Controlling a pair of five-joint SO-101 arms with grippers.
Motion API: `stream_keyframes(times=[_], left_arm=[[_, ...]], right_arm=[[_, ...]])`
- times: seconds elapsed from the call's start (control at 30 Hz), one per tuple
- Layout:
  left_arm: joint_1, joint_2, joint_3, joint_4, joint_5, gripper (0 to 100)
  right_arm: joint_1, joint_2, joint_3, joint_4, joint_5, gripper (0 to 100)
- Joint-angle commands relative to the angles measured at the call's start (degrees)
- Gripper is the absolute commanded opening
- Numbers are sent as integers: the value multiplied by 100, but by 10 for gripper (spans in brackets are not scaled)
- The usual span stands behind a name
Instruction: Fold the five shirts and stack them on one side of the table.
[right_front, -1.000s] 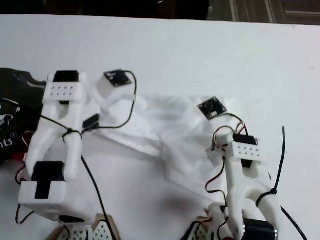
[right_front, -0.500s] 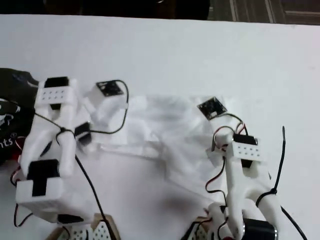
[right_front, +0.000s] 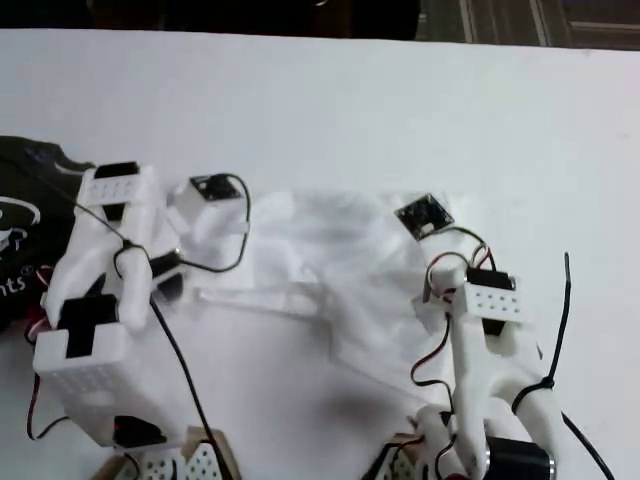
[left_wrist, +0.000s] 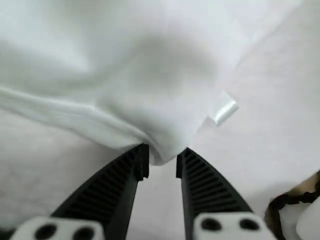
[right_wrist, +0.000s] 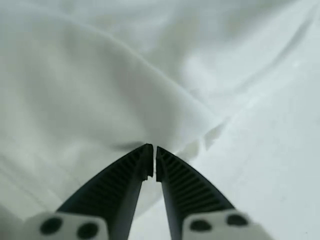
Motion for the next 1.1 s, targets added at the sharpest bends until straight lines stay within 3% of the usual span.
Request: stream_keyframes(times=[0.0, 0.17, 0.53, 0.63, 0.87, 1.07], left_arm=[[-9, -35, -40, -79, 229, 29], [35, -97, -295, -35, 457, 28], [53, -44, -2105, 369, 589, 27], [114, -26, -1719, 273, 563, 27], [123, -97, 303, -1134, 431, 30], [-281, -97, 286, -905, 396, 159]], right_arm=[[13, -268, -44, 40, -53, 20], [13, -268, -44, 13, -53, 20], [13, -268, -53, 13, -53, 20], [22, -268, -53, 13, -53, 20], [13, -268, -44, 66, -53, 20], [48, -338, -185, 637, -53, 20]])
